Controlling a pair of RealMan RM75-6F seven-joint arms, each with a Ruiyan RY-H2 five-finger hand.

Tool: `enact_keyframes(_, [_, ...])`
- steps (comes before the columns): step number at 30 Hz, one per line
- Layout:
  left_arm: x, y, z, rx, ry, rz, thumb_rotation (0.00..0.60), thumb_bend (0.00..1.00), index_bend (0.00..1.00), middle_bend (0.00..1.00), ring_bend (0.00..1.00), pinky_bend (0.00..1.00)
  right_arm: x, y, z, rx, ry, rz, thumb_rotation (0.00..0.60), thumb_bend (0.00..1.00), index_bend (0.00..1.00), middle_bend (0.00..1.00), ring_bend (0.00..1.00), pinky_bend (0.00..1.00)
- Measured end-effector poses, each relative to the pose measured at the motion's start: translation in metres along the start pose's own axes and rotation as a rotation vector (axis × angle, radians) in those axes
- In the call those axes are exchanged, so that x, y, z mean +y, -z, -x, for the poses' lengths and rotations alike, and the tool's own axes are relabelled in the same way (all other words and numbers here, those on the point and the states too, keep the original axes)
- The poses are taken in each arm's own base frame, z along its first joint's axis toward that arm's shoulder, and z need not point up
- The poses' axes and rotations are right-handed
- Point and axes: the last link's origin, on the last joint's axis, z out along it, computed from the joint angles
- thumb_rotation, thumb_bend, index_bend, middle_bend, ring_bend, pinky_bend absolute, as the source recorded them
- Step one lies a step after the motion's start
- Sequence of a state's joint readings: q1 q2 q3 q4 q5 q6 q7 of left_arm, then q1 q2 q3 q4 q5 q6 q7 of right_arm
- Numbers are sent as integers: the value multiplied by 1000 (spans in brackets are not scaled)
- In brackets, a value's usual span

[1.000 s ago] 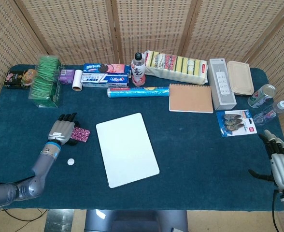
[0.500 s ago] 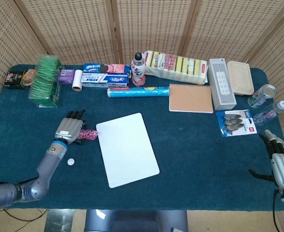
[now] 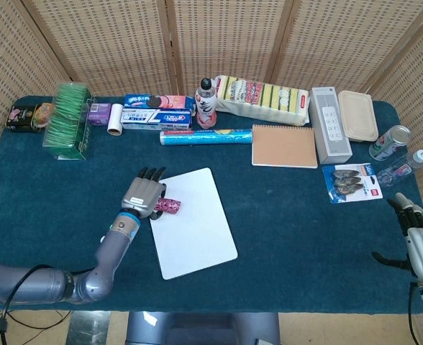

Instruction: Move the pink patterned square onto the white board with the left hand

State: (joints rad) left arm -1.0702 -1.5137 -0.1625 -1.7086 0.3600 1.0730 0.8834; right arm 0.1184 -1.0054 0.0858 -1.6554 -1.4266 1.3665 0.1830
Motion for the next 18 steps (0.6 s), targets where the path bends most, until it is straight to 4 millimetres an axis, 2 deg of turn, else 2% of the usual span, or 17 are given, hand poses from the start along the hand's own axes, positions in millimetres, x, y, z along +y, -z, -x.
enact_keyframes(6, [29, -7, 1, -1, -8, 24, 600, 254, 541, 0, 0, 15, 1, 0, -1, 0, -4, 2, 600, 0, 21, 0, 0, 0])
enact_keyframes(12, [39, -10, 1, 1, -7, 20, 600, 250, 533, 0, 0, 15, 1, 0, -1, -2, -6, 1, 600, 0, 21, 0, 0, 0])
enact_keyframes(15, [42, -10, 3, -10, -15, 13, 600, 245, 436, 0, 0, 15, 1, 0, -1, -2, -6, 0, 600, 0, 22, 0, 0, 0])
enact_keyframes(18, [44, -11, 5, -18, -16, 13, 600, 239, 270, 0, 0, 15, 1, 0, -1, -3, -7, 0, 600, 0, 21, 0, 0, 0])
